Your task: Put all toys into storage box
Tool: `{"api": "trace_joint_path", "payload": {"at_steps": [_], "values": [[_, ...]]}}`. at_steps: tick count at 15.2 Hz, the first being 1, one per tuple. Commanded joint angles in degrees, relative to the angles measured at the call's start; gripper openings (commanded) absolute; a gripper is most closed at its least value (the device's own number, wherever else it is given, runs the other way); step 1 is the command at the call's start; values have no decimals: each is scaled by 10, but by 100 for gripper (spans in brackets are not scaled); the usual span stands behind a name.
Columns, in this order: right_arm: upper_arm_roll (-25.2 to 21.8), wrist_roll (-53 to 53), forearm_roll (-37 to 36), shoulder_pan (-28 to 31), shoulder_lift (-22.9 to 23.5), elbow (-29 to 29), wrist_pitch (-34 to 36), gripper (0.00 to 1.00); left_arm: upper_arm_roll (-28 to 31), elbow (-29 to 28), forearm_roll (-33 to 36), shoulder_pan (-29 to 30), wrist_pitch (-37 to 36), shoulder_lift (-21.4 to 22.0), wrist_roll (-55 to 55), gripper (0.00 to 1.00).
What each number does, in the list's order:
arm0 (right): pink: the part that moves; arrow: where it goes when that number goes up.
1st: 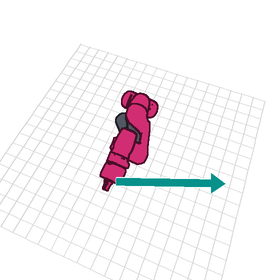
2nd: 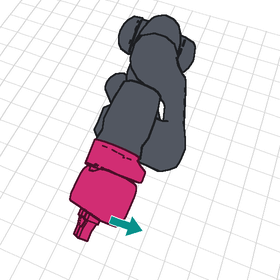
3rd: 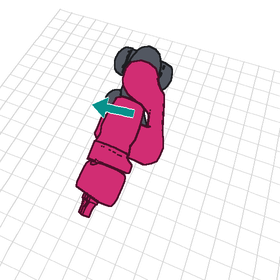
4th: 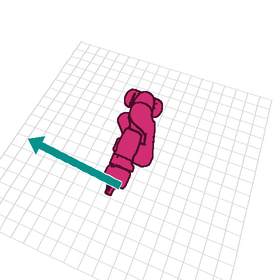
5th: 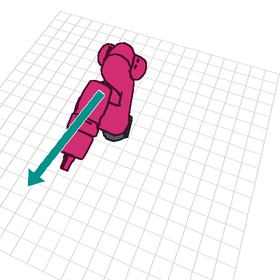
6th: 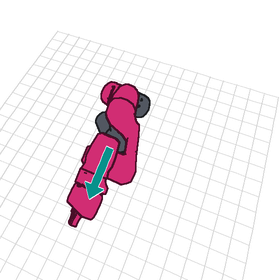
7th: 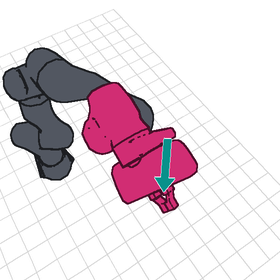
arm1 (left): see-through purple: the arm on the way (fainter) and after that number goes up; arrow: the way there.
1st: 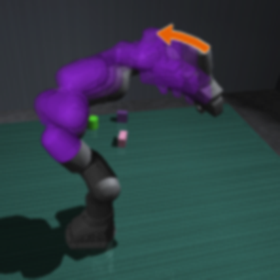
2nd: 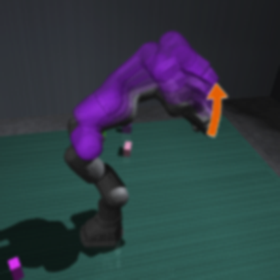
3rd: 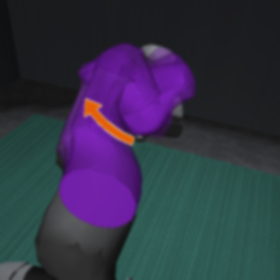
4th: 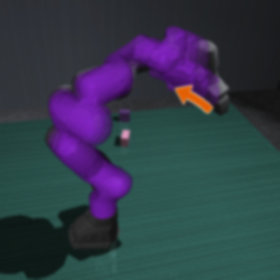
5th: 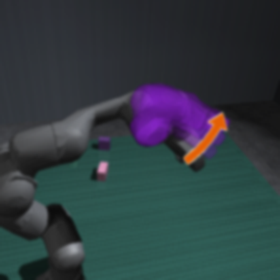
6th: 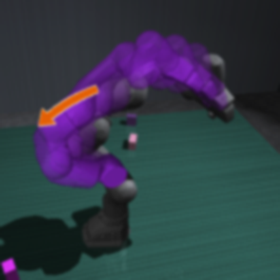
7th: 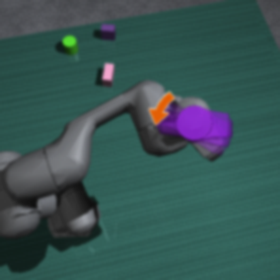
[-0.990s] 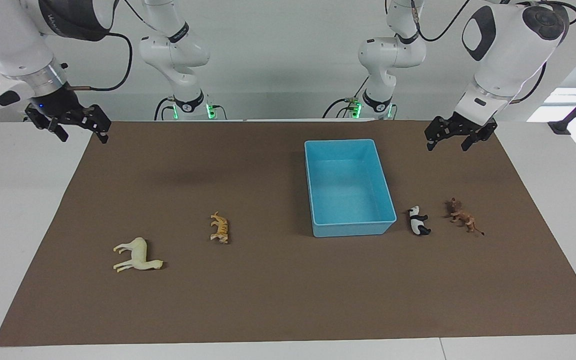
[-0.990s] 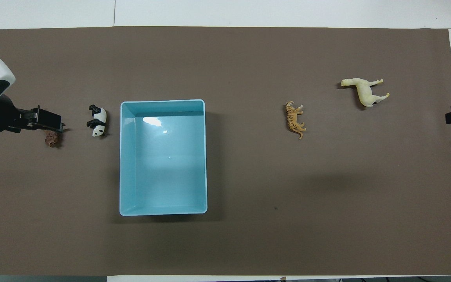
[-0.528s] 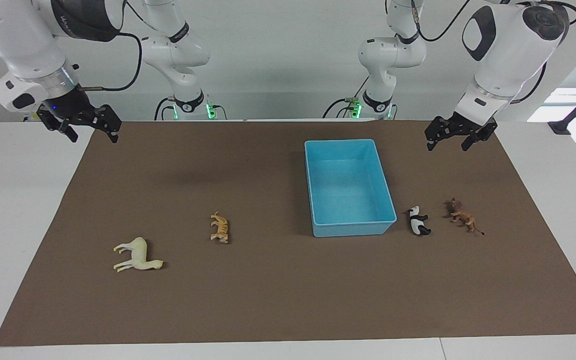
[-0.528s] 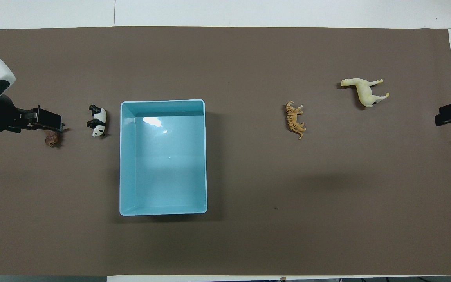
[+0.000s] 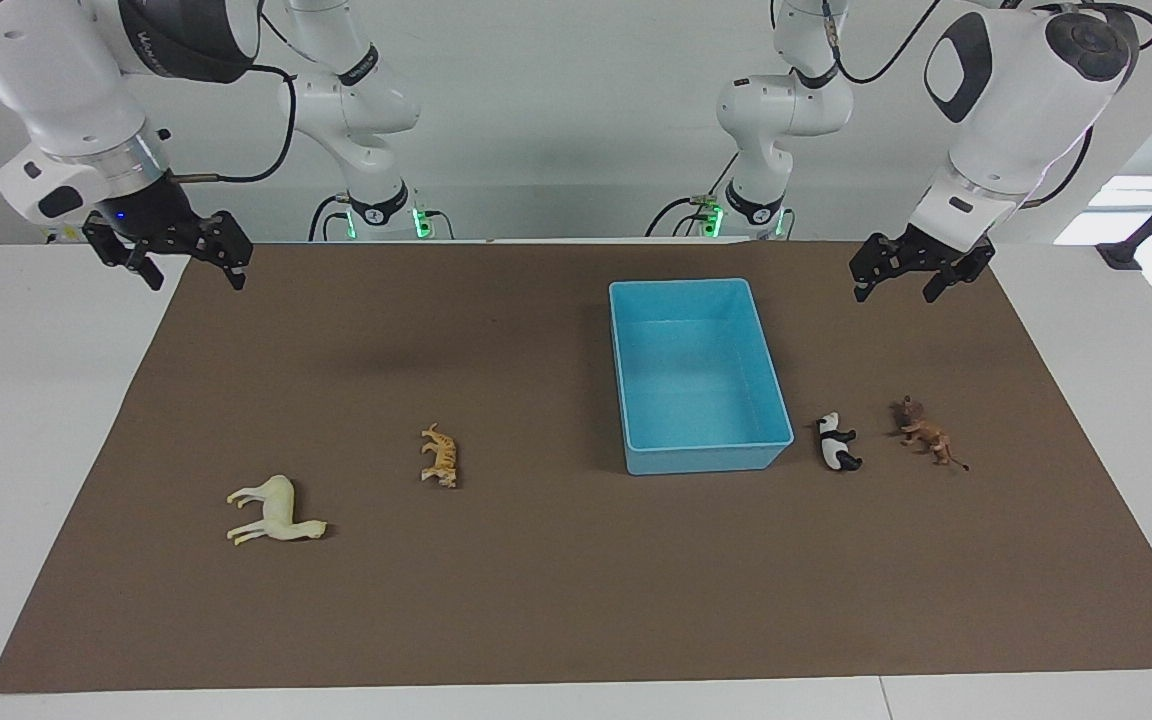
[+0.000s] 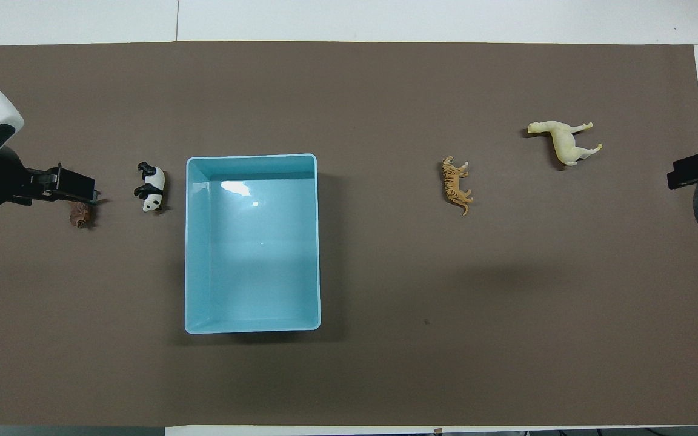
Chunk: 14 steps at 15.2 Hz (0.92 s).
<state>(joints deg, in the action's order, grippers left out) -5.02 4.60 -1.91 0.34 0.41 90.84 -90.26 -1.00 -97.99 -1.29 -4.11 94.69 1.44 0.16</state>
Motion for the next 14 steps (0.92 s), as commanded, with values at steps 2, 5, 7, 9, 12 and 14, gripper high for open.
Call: {"api": "trace_joint_path", "payload": {"at_steps": [2, 5, 7, 9, 12, 14], "values": [[3, 12, 2, -1, -13, 22, -19, 100, -1, -18, -3, 5, 5, 18, -7, 100], [3, 14, 2, 4, -16, 37, -30, 100, -1, -19, -3, 5, -4, 20, -7, 100], [1, 15, 2, 12, -16, 41, -33, 100, -1, -18, -3, 4, 4, 20, -7, 100], [1, 16, 2, 14, -11, 43, -35, 100, -1, -18, -3, 4, 3, 20, -7, 100], [1, 37, 3, 19, 13, 50, -63, 100, -1, -19, -3, 4, 0, 22, -5, 100], [1, 37, 8, 19, 32, 63, -83, 100, -1, -19, -3, 5, 5, 22, -3, 100]]}}
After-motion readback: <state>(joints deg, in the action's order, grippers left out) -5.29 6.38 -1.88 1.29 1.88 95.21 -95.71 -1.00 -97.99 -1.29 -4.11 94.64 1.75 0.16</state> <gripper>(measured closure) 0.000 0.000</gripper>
